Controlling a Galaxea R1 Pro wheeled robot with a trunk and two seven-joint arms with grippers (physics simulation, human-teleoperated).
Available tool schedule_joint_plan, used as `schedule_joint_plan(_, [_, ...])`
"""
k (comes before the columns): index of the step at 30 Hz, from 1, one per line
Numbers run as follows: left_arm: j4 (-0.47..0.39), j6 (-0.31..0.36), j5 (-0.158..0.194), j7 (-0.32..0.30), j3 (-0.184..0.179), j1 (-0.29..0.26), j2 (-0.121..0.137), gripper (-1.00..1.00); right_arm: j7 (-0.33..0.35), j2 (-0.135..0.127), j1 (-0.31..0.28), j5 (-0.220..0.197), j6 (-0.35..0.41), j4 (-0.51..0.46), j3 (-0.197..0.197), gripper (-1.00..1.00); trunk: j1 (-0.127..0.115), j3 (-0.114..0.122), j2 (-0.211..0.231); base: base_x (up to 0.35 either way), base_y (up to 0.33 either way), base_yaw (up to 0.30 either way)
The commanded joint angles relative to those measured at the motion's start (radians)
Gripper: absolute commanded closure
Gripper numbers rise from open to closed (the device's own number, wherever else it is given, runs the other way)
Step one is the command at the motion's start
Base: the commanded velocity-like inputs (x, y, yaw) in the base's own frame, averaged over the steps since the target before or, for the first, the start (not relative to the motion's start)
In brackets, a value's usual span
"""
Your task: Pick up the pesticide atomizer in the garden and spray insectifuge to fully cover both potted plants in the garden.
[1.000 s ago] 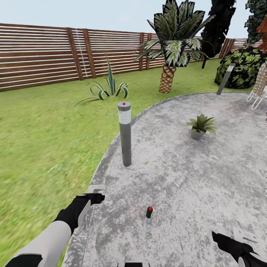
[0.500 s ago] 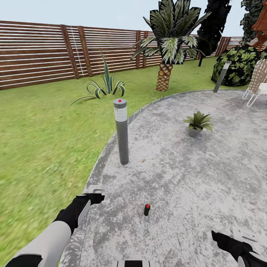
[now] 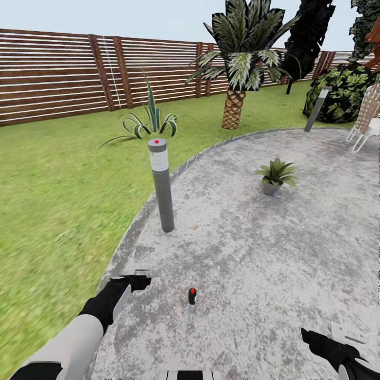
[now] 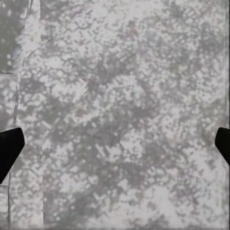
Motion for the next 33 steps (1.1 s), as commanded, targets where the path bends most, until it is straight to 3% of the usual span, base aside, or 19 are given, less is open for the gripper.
schedule_joint_plan(1, [-0.002, 0.006, 0.0, 0.001, 0.0, 0.0, 0.0, -1.0, 0.001, 0.0, 0.0, -0.001, 0.005, -0.001, 0.0, -1.0, 0.0, -0.001, 0.0, -0.131, -0.273, 0.007])
schedule_joint_plan(8, [-0.002, 0.006, -0.001, 0.002, 0.0, 0.0, -0.001, -1.0, 0.001, 0.0, 0.0, -0.001, 0.005, -0.001, 0.0, -1.0, 0.0, -0.001, 0.0, -0.131, -0.175, 0.002])
schedule_joint_plan(21, [-0.003, 0.006, -0.002, 0.003, -0.001, -0.001, 0.002, -1.0, 0.001, -0.001, 0.0, -0.001, 0.005, -0.002, -0.006, -1.0, 0.0, -0.017, 0.0, -0.007, -0.008, -0.096])
schedule_joint_plan(29, [-0.002, 0.006, -0.002, 0.002, 0.0, -0.001, 0.002, -1.0, 0.001, -0.001, 0.0, -0.001, 0.005, -0.003, -0.006, -1.0, 0.03, -0.054, -0.056, 0.0, 0.0, -0.153])
schedule_joint_plan(33, [-0.002, 0.006, -0.002, 0.002, 0.0, -0.001, 0.002, -1.0, 0.001, 0.0, 0.0, -0.001, 0.005, -0.002, -0.005, -1.0, 0.032, -0.072, -0.057, 0.0, 0.0, -0.047])
